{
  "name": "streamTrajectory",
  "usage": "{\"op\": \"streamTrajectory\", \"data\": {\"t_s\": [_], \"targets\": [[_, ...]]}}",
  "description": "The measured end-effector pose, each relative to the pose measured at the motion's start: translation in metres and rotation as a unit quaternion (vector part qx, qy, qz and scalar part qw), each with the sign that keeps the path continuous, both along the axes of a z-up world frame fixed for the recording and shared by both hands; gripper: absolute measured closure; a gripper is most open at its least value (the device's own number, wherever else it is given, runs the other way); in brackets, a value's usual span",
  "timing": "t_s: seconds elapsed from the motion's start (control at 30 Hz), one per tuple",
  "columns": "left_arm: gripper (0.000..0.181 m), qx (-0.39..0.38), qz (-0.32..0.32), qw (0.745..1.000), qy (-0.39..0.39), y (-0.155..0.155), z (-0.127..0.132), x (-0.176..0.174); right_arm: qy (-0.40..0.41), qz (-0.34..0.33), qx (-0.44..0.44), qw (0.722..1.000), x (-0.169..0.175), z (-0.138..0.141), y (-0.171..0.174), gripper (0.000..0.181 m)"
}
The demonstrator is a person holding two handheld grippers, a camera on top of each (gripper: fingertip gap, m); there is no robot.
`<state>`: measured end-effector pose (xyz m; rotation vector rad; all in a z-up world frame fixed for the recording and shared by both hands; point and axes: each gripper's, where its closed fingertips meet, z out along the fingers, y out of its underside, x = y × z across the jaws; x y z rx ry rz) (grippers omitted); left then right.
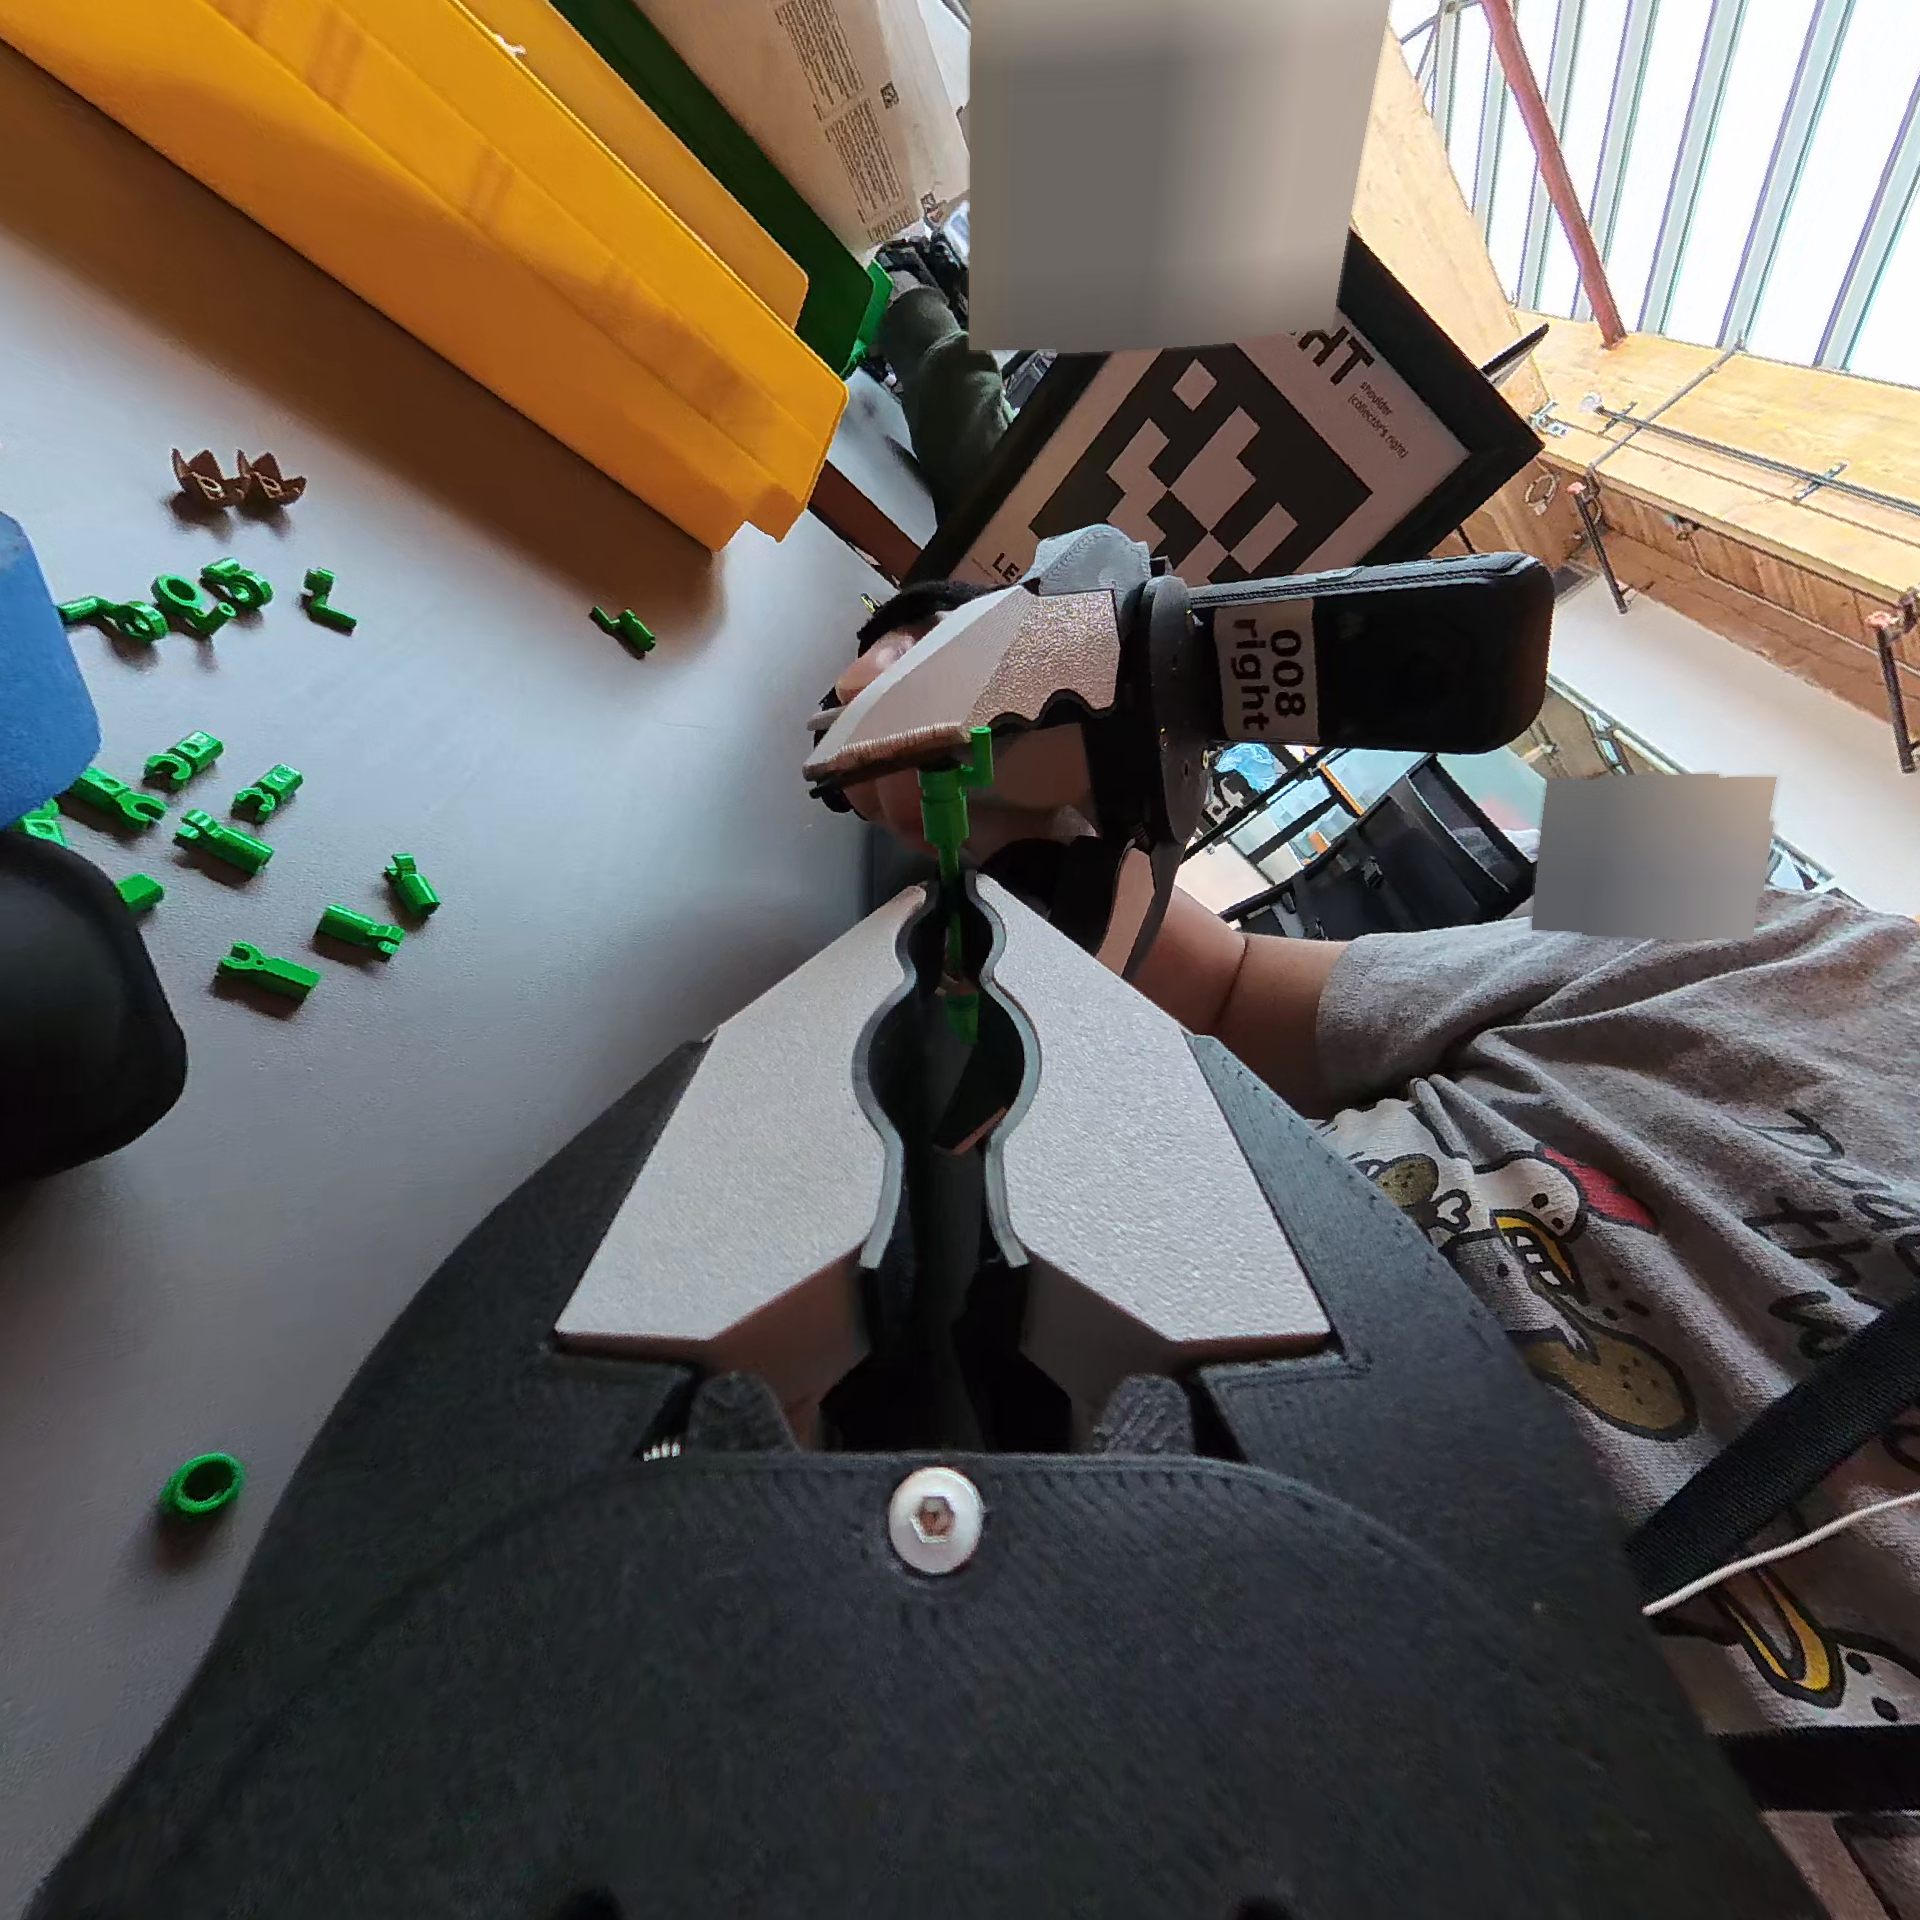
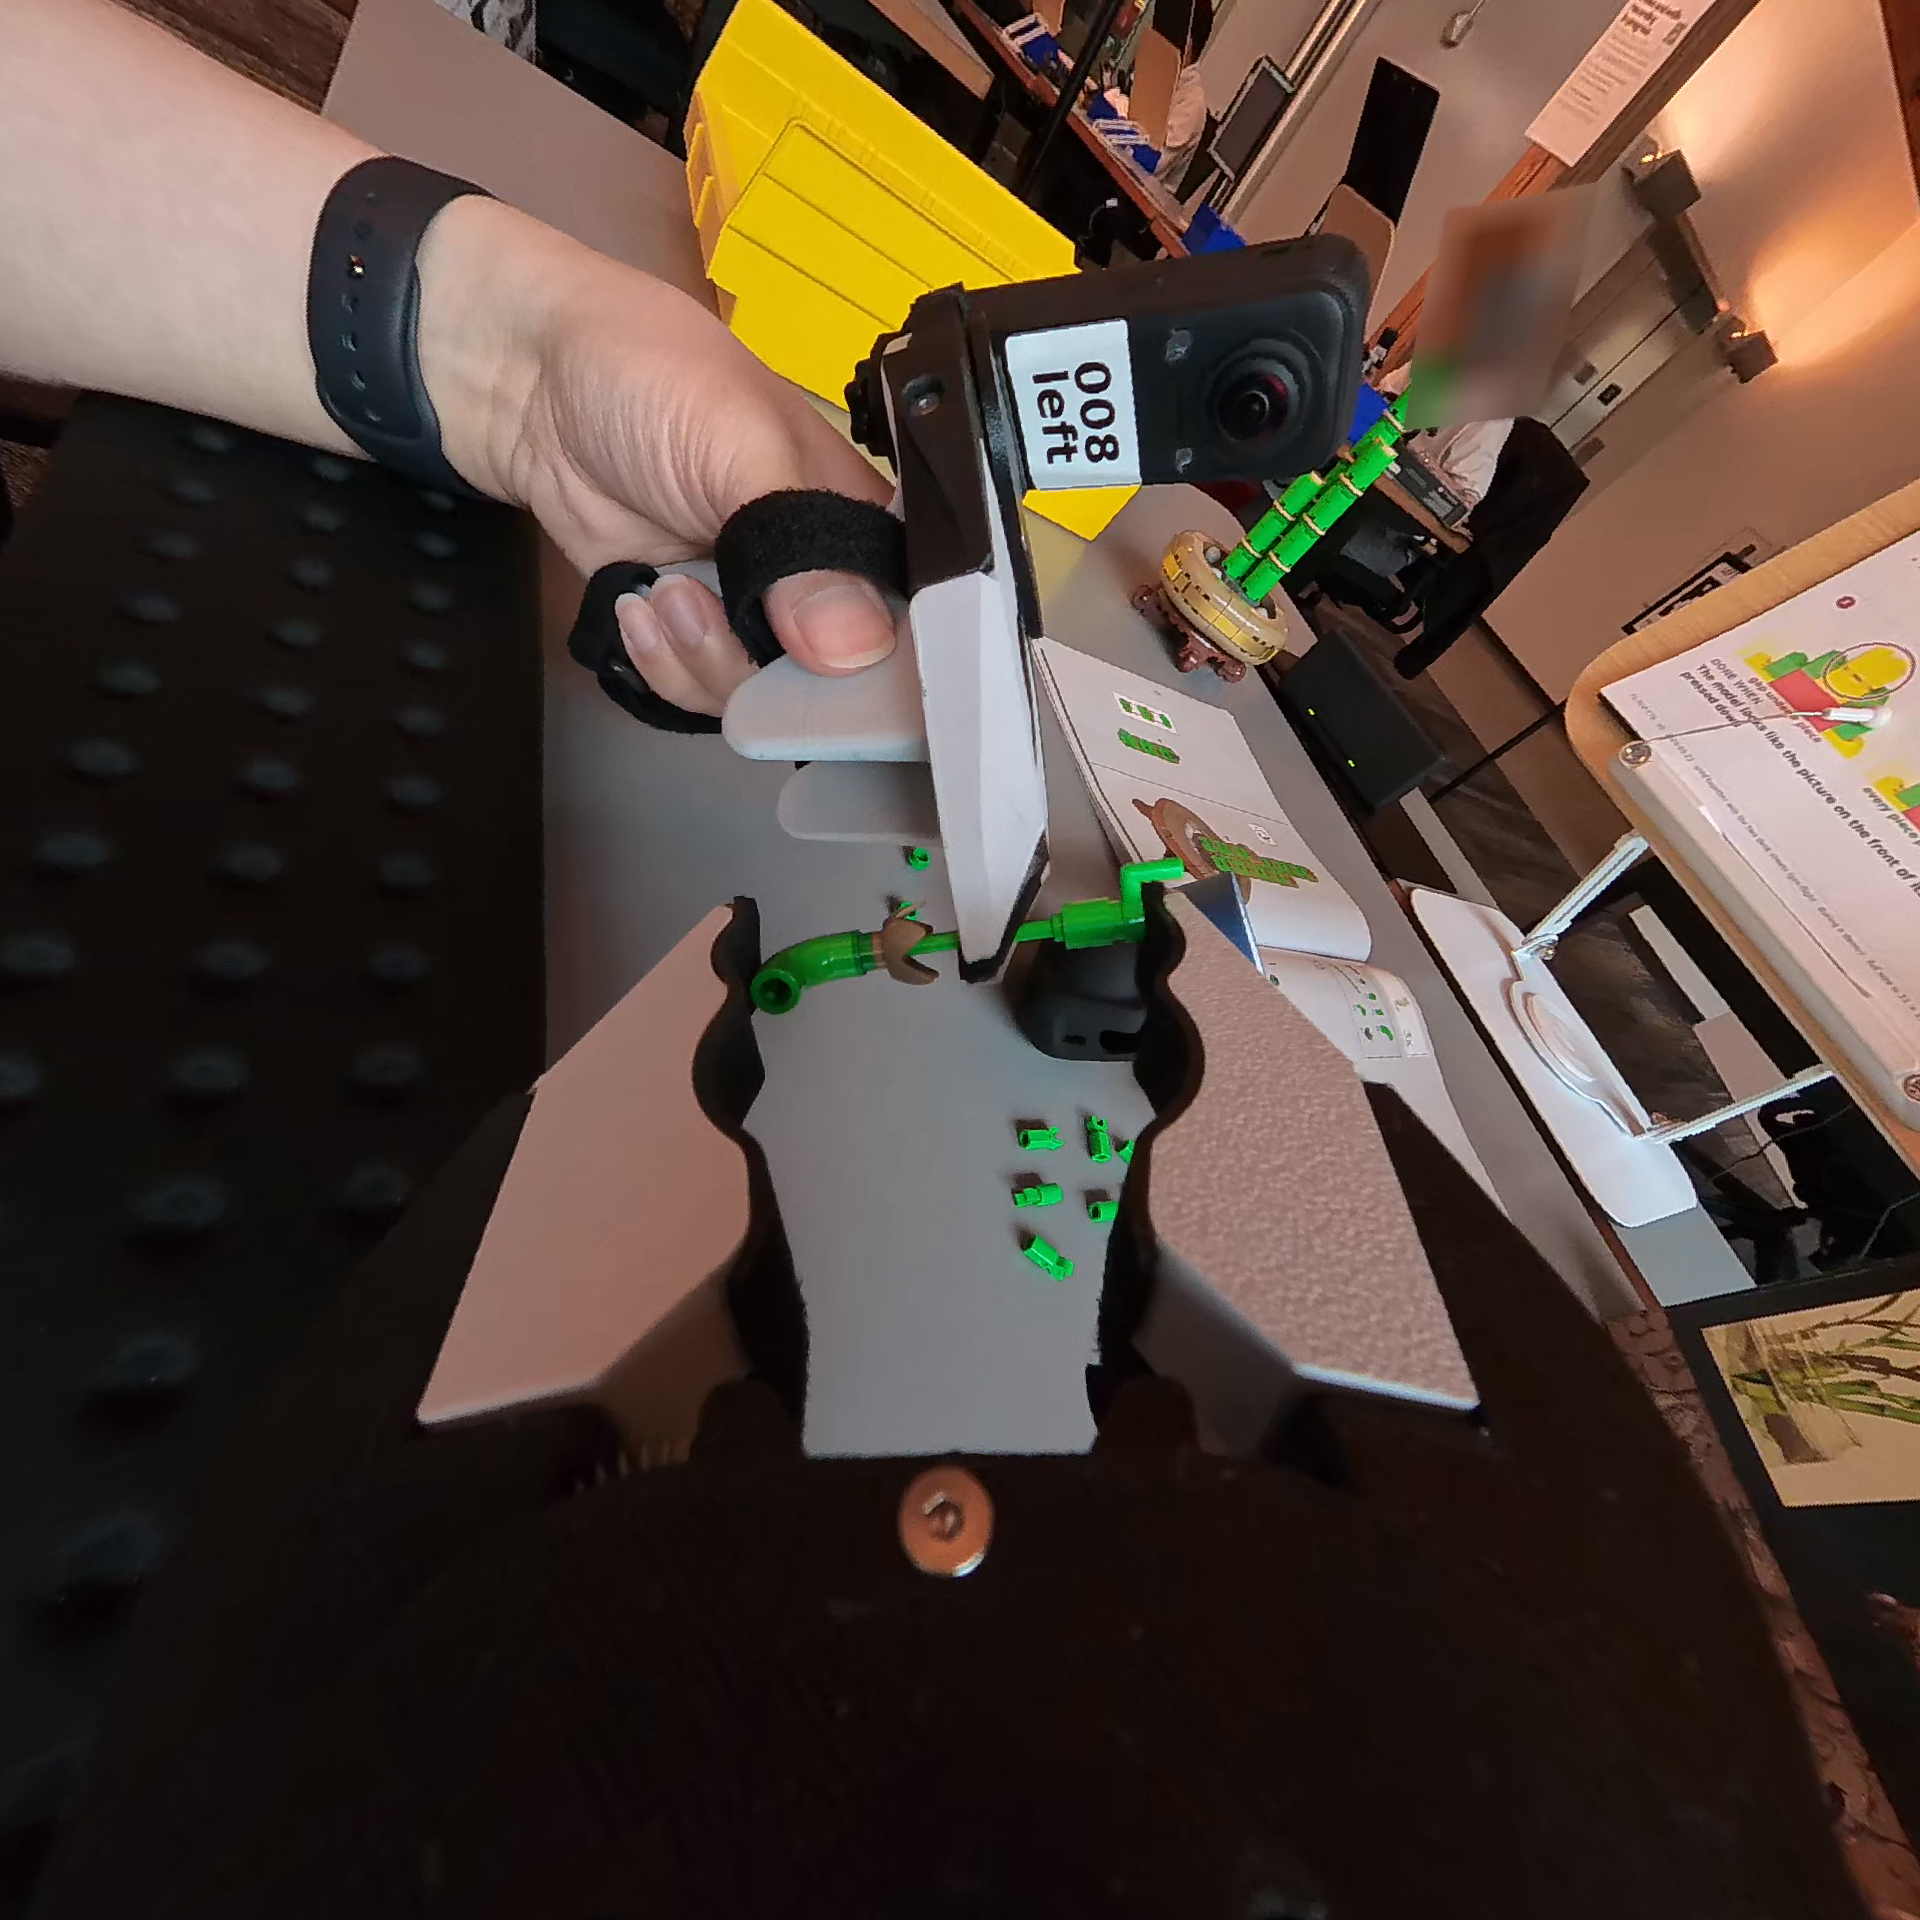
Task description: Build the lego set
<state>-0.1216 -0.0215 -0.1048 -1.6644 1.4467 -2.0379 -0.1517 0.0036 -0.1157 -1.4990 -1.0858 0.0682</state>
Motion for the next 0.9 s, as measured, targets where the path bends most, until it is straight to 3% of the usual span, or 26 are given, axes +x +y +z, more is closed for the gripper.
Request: {"op": "streamTrajectory", "data": {"t_s": [0.9], "targets": [[0.181,0.026,-0.001,1.000,-0.015,-0.0042,0.0040,-0.0009,0.028,-0.003,0.007,1.000,-0.0018,0.0035,0.0017,0.105]]}}
